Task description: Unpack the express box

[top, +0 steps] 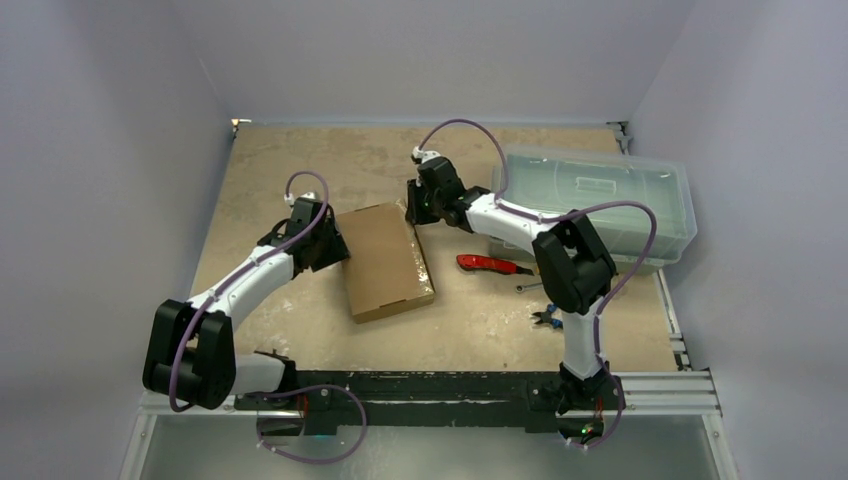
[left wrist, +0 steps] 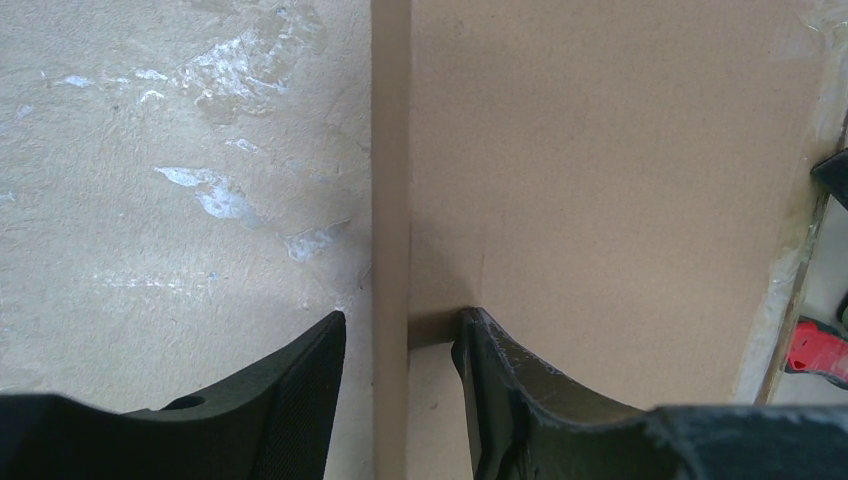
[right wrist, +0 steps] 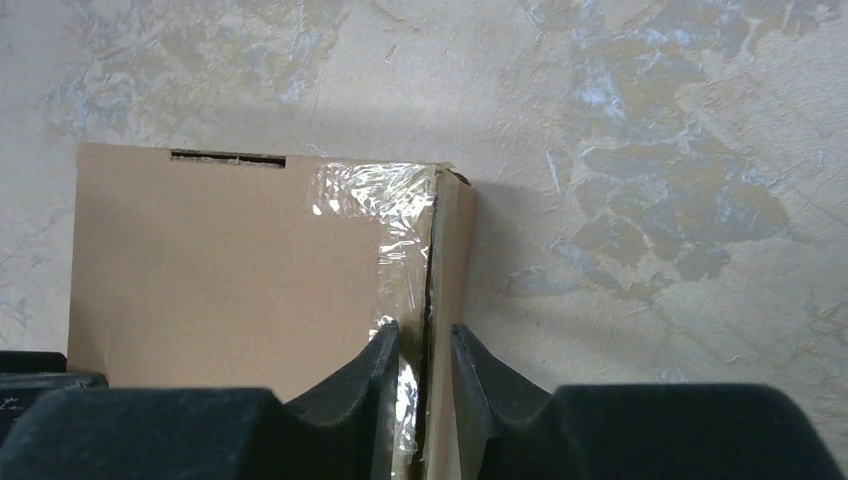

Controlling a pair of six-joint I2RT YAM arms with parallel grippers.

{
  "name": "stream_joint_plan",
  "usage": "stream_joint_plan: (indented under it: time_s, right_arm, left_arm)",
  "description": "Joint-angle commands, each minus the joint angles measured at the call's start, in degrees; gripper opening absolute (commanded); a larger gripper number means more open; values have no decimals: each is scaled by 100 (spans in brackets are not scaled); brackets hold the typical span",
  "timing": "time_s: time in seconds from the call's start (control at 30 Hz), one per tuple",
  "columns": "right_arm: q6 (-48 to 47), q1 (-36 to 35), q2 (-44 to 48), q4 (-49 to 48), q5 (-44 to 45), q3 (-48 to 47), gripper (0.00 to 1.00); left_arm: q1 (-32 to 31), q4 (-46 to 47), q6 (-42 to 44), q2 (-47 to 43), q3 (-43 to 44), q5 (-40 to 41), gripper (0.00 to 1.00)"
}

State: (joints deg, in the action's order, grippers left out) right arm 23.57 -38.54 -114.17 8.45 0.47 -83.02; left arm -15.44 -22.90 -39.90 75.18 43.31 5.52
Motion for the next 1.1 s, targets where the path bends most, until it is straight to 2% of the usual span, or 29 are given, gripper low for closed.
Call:
stream_joint_plan:
  time_s: [0.0, 0.3, 0.5, 0.7, 0.83, 0.97, 1.07]
  right_arm:
    - [21, 132, 103, -90, 66, -32, 26]
    - [-85, 172, 44, -97, 105, 27, 28]
    - [-152, 172, -120, 133, 523, -104, 28]
    - [-260, 172, -346, 141, 456, -193, 29]
    - [-177, 192, -402, 237, 735, -171, 28]
    - [101, 511, -300, -246, 114, 178, 27]
    - [-21, 619, -515, -202, -150, 86, 26]
  left_arm:
    - [24, -924, 123, 222, -174, 417, 44]
    - [24, -950, 21, 173, -235, 410, 43]
    - [24, -967, -21, 173, -235, 476, 43]
    - [19, -975, -85, 230, -251, 564, 43]
    - [24, -991, -219, 164, -306, 747, 43]
    - [32, -860, -372, 148, -521, 818, 43]
    - [33, -699, -478, 263, -716, 797, 43]
